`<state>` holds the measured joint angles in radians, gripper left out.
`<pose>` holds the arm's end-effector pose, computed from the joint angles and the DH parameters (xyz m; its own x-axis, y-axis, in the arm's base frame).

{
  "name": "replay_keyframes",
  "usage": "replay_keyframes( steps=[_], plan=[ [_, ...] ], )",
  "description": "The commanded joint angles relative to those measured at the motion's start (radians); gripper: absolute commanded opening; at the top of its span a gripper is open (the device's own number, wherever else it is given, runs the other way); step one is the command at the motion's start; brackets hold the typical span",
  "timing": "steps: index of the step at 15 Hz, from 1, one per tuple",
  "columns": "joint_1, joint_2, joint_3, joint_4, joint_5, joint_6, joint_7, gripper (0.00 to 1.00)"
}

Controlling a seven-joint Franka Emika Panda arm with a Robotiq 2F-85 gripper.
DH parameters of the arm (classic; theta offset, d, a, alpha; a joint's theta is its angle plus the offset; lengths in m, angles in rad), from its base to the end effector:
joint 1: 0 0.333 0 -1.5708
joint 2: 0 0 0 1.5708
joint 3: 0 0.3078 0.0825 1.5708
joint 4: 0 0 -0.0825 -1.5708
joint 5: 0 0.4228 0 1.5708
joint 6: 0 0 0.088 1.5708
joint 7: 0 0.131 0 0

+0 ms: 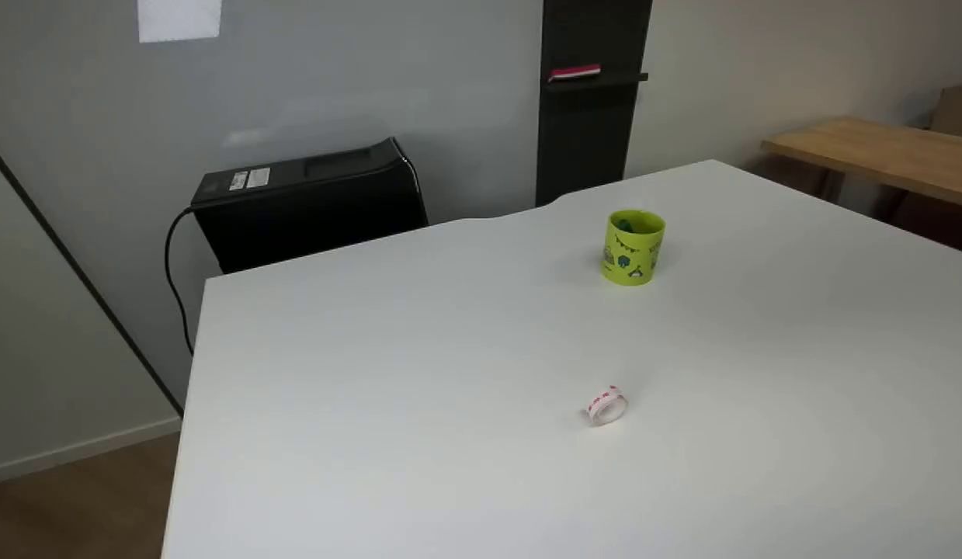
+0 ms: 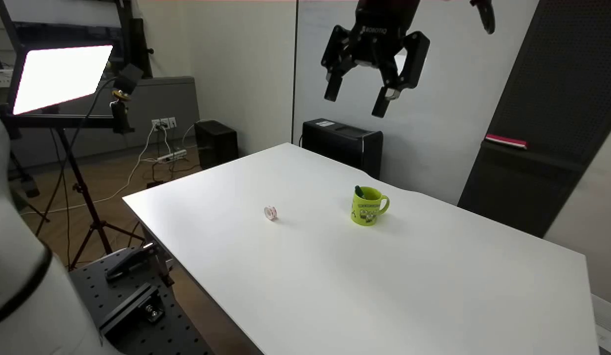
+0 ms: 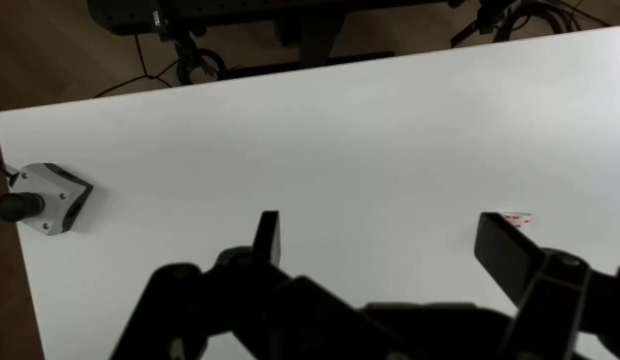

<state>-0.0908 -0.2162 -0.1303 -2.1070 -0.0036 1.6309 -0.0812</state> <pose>0.4810 -0.1103 0.4465 0.9590 -0.1219 -0.2558 -0.1379 -0.9894 -0.0454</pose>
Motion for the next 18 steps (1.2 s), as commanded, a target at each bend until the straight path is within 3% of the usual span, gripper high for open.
replay_keyframes(
  steps=[1,14,18],
  plan=[
    [-0.004,0.001,0.004,0.002,0.001,-0.002,-0.001,1.0],
    [-0.004,0.001,0.004,0.002,0.001,-0.002,-0.001,1.0],
    [0.007,0.032,0.028,-0.032,-0.056,0.061,0.002,1.0]
  ],
)
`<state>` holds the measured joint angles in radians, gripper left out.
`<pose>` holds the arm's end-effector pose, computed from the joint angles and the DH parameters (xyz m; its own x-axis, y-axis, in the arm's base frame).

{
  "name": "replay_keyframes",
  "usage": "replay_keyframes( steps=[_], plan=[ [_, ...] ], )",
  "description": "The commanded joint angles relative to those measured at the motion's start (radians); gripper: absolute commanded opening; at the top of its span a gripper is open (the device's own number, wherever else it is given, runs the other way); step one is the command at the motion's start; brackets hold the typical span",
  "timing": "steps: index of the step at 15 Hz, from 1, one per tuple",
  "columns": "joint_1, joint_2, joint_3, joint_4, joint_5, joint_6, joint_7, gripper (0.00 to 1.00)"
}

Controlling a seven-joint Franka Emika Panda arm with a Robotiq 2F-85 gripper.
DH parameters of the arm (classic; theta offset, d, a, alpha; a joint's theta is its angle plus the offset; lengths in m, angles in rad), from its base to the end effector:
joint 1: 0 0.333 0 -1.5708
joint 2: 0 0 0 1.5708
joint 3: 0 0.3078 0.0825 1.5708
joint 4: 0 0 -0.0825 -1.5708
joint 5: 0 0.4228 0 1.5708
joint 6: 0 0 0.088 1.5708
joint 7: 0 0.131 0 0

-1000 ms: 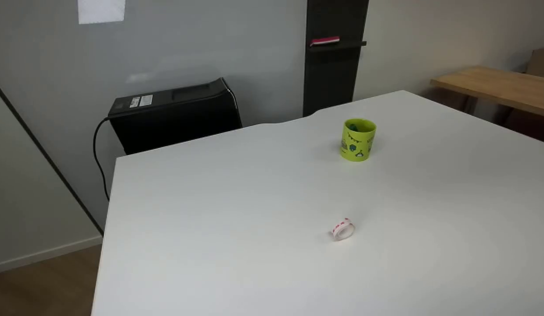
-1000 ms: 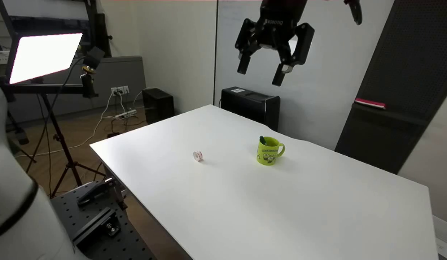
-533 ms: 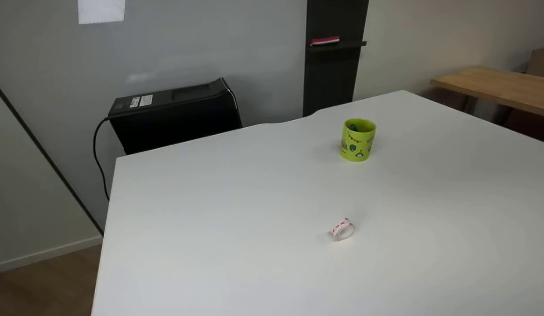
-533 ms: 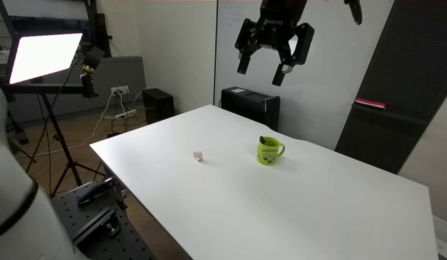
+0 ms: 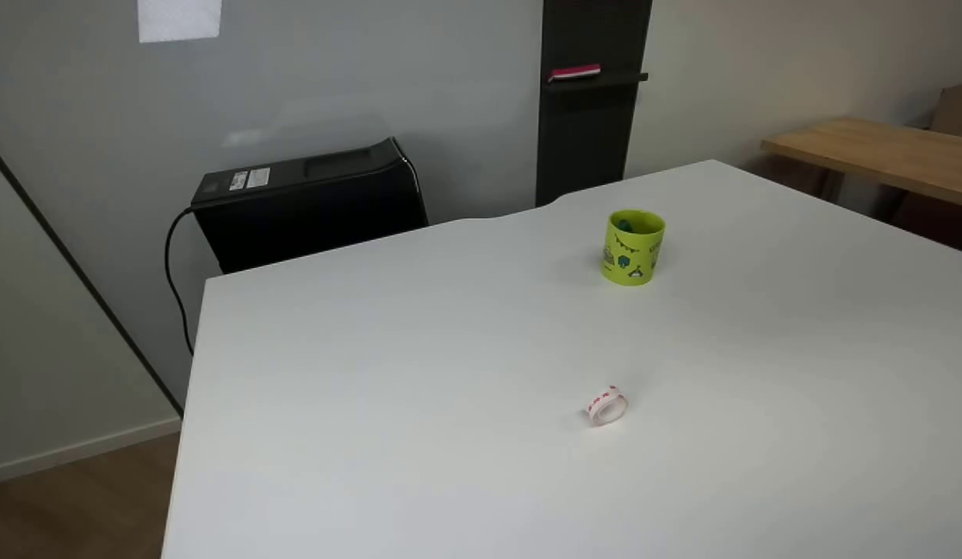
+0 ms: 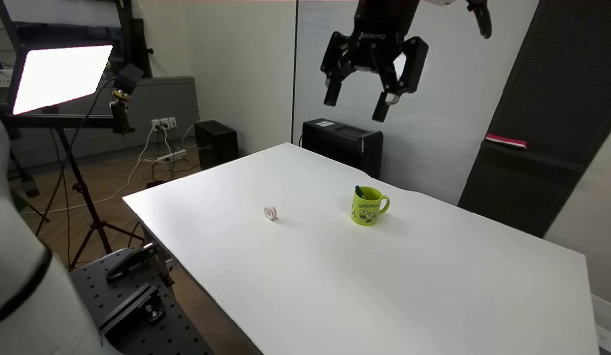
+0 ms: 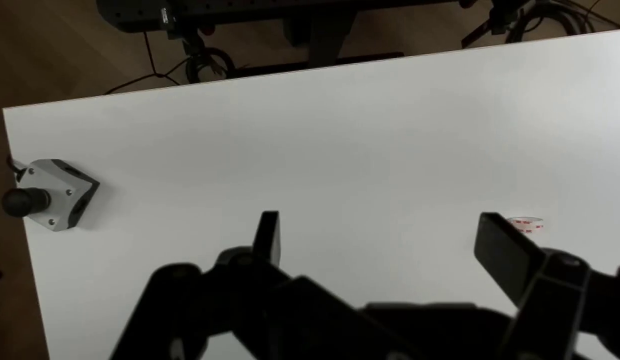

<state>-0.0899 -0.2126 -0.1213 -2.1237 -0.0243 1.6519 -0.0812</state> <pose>0.4816 -0.1077 0.4379 0.9601 -0.1115 -0.2566 -0.1215 -0.9923 -0.0235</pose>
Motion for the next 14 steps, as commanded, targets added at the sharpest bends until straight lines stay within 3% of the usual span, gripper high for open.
replay_keyframes(
  steps=[1,9,14],
  plan=[
    [0.01,0.038,0.024,-0.023,-0.038,0.059,-0.003,1.0],
    [0.04,0.205,0.059,-0.046,-0.04,0.236,-0.084,1.0],
    [0.045,0.288,0.074,-0.049,-0.084,0.431,-0.076,1.0]
  ],
)
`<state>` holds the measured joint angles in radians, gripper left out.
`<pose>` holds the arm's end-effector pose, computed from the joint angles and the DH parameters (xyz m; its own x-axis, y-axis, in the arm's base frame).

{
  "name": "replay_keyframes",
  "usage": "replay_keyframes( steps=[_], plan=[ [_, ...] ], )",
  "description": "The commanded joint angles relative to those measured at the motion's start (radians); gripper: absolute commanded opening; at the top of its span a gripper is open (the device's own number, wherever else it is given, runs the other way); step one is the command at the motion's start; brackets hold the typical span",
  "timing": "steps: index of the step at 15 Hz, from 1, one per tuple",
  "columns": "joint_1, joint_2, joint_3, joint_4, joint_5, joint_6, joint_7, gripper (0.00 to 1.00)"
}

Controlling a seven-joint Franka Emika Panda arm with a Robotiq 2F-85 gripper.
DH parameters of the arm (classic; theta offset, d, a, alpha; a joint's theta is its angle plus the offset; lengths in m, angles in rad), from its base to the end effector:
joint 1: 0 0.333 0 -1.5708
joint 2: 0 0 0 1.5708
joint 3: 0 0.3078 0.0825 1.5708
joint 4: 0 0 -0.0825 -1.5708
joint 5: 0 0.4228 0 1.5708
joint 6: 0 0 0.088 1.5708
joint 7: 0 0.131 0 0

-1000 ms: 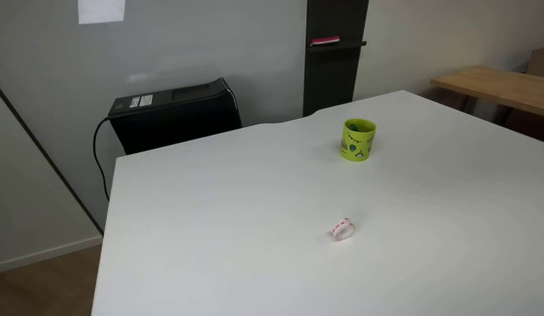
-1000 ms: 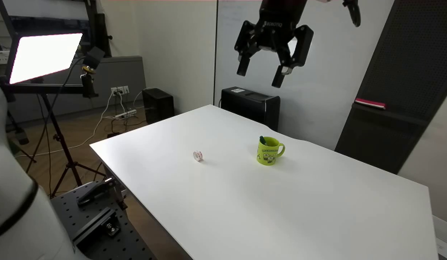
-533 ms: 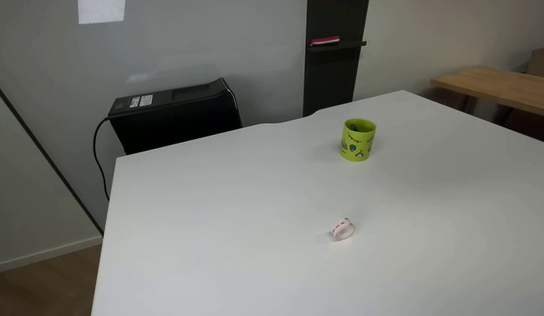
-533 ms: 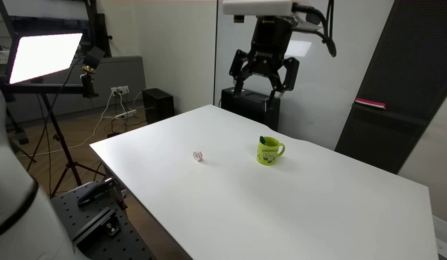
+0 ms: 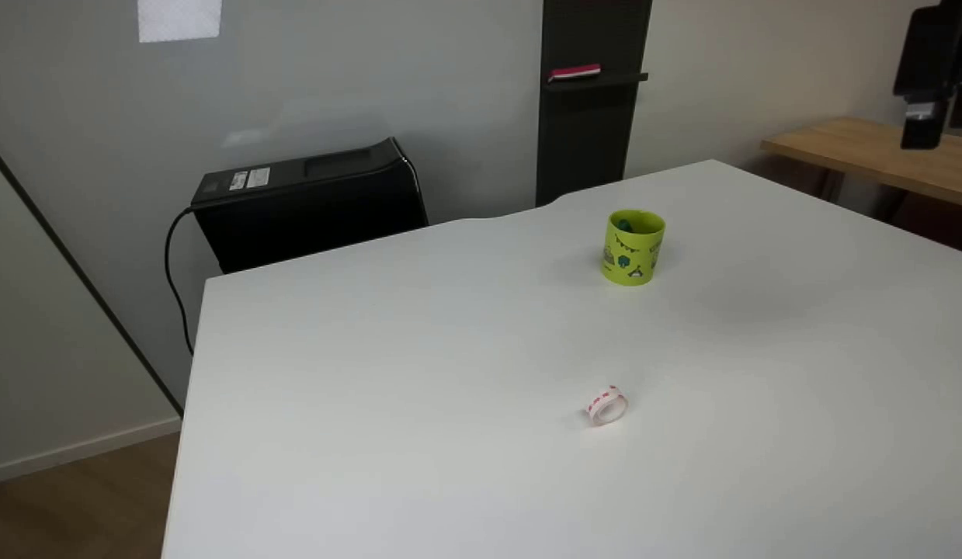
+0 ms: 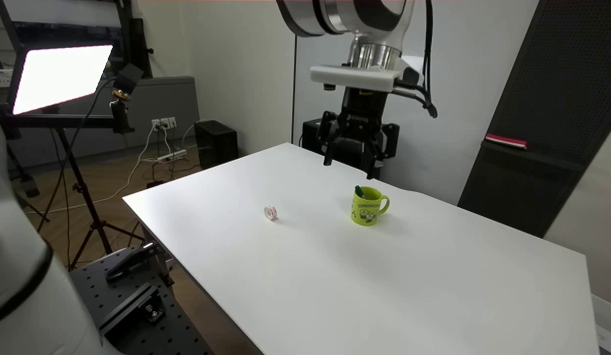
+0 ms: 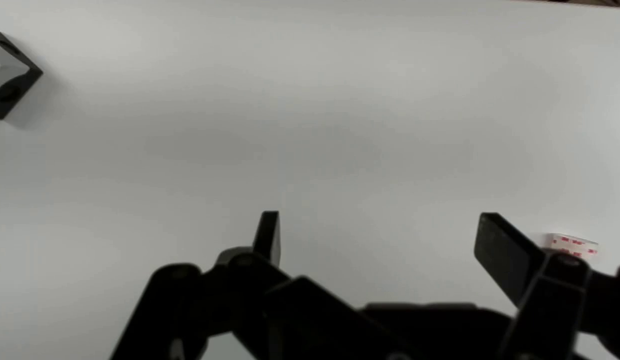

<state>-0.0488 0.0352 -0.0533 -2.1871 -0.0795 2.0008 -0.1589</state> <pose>0.5333 -0.0613 0.3000 0.9693 0.0917 -0.2283 0.1010 -0.9945 0.0293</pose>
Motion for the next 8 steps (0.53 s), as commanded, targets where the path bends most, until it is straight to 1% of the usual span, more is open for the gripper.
replay_keyframes(
  steps=[1,4,8],
  plan=[
    [0.004,0.055,0.009,0.015,-0.025,0.121,0.002,1.0],
    [0.0,0.115,0.014,0.036,0.023,0.208,-0.004,1.0],
    [0.003,0.202,0.02,0.068,0.046,0.355,0.032,1.0]
  ],
)
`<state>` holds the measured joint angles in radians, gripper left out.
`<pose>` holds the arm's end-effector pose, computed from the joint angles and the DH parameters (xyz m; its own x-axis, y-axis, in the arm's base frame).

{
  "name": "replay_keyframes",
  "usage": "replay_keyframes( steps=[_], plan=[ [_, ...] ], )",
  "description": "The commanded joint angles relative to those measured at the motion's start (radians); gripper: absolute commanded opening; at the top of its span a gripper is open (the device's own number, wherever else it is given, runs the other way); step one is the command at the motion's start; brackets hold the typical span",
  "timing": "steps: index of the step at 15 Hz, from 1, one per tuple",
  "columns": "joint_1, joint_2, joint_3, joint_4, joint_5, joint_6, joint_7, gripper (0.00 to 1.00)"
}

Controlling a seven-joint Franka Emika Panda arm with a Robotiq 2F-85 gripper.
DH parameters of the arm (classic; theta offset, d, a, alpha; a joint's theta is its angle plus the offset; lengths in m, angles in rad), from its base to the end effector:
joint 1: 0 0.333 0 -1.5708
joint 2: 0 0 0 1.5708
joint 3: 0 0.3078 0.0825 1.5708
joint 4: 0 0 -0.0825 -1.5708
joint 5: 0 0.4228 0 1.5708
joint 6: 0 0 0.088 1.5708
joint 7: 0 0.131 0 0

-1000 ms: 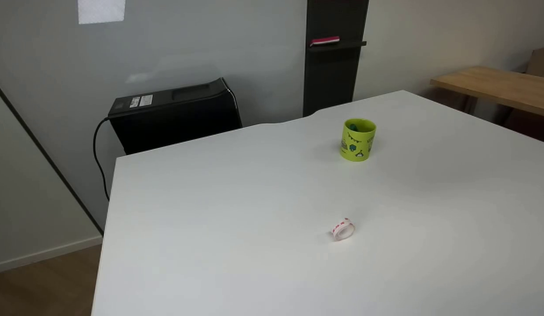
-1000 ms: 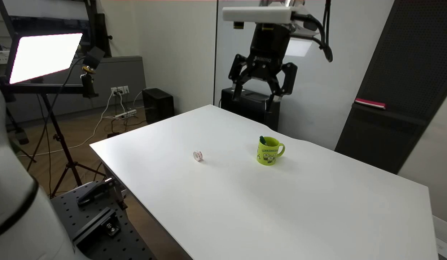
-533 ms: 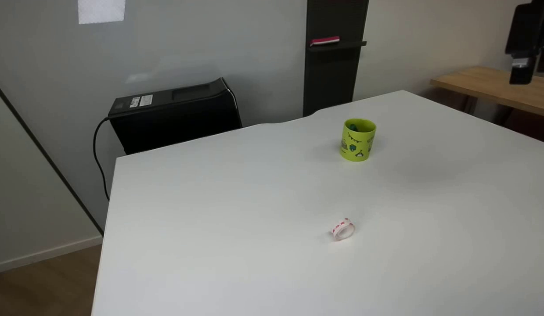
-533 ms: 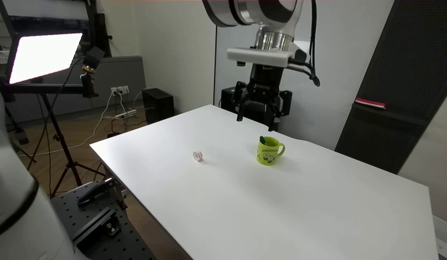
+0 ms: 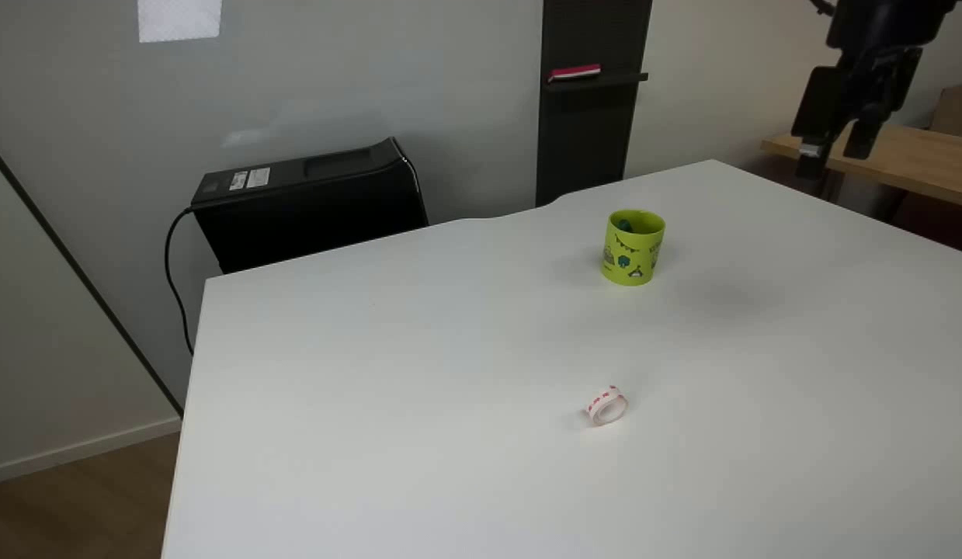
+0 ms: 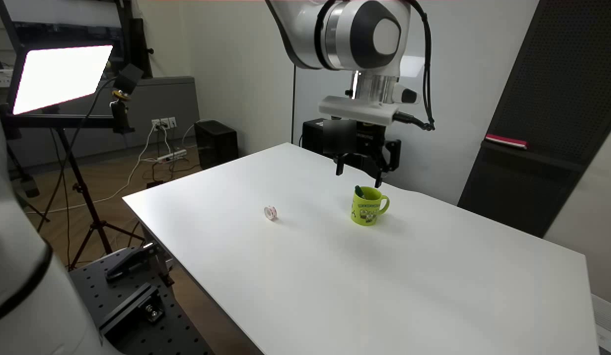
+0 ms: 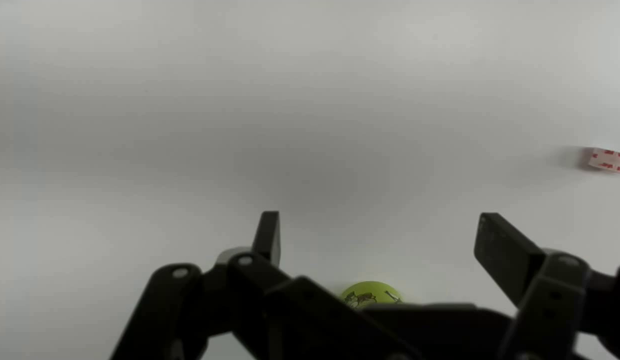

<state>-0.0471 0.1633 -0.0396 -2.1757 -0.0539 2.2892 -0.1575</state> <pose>0.5719 -0.0521 0.2538 0.9927 0.1062 -0.0570 0.1084 -0.9934 0.0367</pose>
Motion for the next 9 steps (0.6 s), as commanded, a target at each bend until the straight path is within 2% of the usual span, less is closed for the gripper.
replay_keyframes(
  steps=[1,4,9],
  plan=[
    [0.002,0.096,0.01,0.069,0.029,0.096,0.035,1.0],
    [0.008,0.168,0.017,0.124,0.04,0.142,0.053,1.0],
    [0.034,0.309,0.026,0.277,0.041,0.108,0.124,1.0]
  ],
)
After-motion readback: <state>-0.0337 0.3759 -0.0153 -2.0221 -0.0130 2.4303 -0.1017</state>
